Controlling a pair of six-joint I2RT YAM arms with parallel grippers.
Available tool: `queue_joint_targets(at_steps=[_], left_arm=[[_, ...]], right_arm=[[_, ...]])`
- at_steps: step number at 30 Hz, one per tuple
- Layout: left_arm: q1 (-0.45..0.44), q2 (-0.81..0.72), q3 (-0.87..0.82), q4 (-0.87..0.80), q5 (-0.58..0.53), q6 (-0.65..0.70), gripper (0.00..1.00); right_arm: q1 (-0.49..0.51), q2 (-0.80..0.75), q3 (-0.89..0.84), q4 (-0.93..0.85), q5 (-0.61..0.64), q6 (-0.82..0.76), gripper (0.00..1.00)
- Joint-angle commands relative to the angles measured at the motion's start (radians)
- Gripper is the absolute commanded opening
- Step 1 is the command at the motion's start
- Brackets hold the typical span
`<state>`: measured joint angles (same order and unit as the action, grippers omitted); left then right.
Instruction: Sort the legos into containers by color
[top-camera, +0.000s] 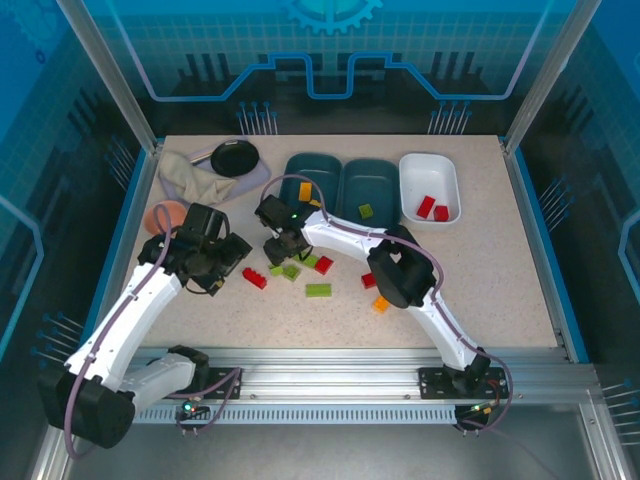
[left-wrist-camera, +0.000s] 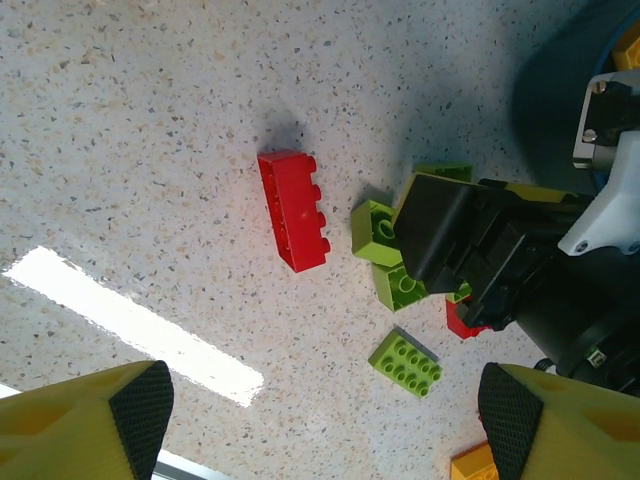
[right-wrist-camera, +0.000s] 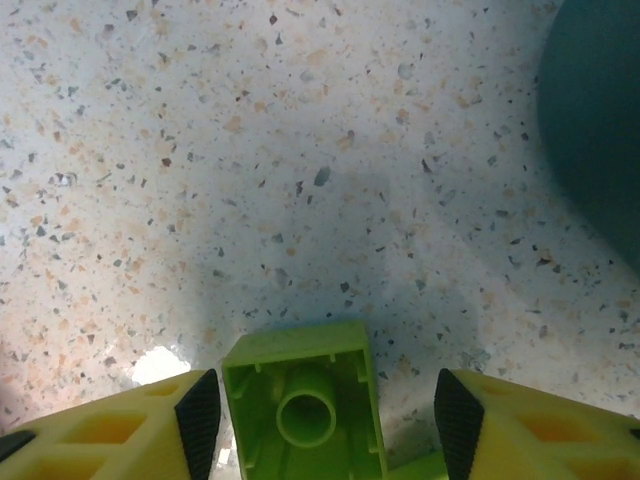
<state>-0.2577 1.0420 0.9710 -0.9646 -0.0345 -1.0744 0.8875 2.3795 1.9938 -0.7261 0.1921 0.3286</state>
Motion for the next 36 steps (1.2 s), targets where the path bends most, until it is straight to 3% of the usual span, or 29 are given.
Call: queue_joint_targets(at_steps=[1, 11, 20, 28, 36], left_arm=[[0.006, -0.017, -0.009, -0.032, -0.015, 0.002, 0.83], [0.005, -0.025, -0.017, -0.019, -0.010, -0.004, 0.82], [0.001, -0.026, -0.021, 0.093, 0.067, 0.050, 0.81], [-0.110, 0.090, 0.070, 0.237, 0.120, 0.143, 0.82], [-0.211, 0.260, 0.168, 0.278, 0.132, 0.193, 0.82]], right_arm=[[-0.004, 0.057, 0.068, -0.055, 0.009, -0.011, 0.56], [-0.004, 0.063, 0.073, -0.081, 0.015, 0.007, 0.35], [-0.041, -0.224, -0.026, -0.036, 0.072, 0.033, 0.28], [-0.277, -0.452, -0.279, -0.012, 0.058, 0.127, 0.28], [-0.466, -0.343, -0.293, -0.066, -0.047, 0.174, 0.29]])
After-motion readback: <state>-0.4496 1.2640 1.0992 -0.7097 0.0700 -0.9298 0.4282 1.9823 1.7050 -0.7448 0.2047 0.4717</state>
